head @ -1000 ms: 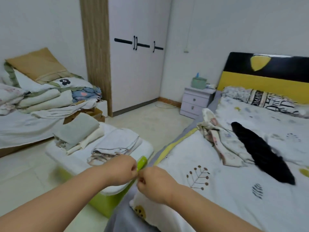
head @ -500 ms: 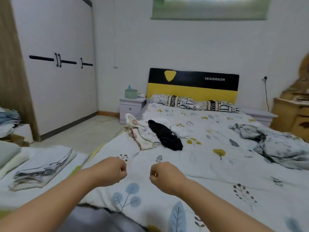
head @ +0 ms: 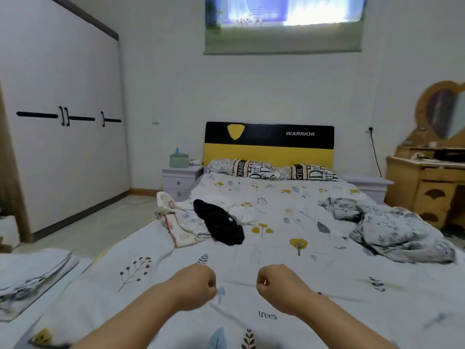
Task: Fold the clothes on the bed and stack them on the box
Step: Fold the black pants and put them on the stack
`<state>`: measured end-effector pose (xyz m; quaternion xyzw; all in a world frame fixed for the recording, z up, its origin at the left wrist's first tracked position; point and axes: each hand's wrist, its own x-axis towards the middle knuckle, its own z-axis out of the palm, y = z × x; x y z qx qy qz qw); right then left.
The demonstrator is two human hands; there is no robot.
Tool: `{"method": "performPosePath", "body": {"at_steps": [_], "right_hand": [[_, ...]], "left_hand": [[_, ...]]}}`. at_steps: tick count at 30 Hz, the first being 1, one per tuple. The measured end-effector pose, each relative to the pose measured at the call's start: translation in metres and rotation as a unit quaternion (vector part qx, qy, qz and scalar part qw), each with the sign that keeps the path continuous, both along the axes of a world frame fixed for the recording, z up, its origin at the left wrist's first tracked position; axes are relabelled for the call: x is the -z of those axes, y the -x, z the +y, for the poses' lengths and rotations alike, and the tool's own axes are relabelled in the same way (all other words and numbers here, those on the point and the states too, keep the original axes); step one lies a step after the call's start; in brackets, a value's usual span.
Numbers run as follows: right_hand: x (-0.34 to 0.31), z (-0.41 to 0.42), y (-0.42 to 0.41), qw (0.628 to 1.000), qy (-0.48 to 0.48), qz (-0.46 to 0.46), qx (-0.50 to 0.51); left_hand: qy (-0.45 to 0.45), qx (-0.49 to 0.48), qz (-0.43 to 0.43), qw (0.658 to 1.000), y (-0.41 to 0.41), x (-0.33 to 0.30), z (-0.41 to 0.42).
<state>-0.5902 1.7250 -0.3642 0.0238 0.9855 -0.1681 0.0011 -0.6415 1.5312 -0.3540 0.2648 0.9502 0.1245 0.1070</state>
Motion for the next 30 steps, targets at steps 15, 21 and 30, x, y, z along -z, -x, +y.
{"method": "performPosePath", "body": {"at_steps": [15, 21, 30], "right_hand": [[0.086, 0.061, 0.201, 0.999, 0.005, -0.008, 0.046], [0.113, 0.049, 0.299, 0.994, -0.021, 0.094, 0.056], [0.188, 0.051, 0.396, 0.992, -0.059, 0.109, 0.030]], "left_hand": [[-0.041, -0.089, 0.033, 0.995, 0.191, 0.093, 0.077], [-0.086, -0.152, 0.119, 0.977, 0.278, 0.125, 0.112], [-0.101, -0.129, 0.299, 0.940, 0.371, 0.221, 0.117]]}}
